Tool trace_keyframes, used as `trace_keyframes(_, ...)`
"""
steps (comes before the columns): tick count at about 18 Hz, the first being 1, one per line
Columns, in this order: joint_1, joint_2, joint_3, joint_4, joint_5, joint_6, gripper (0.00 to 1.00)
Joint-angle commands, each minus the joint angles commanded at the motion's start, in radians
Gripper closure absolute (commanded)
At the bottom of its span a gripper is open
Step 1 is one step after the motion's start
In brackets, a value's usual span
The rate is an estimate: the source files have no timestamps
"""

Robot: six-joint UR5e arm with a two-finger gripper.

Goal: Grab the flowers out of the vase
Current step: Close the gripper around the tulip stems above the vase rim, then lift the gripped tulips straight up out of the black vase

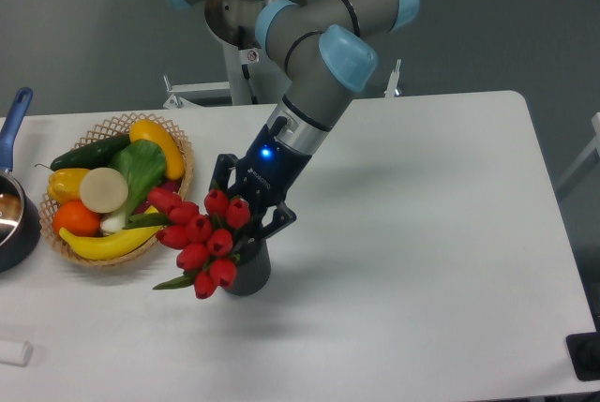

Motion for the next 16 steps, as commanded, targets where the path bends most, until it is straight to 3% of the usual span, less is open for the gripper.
trace_keyframes(4, 0.012, 0.029, -0.006, 0.0, -0.014, -0.008, 0.6)
trace_keyframes(16, 0.058, 0.138, 0.027, 0.0, -0.14, -0.205, 0.6)
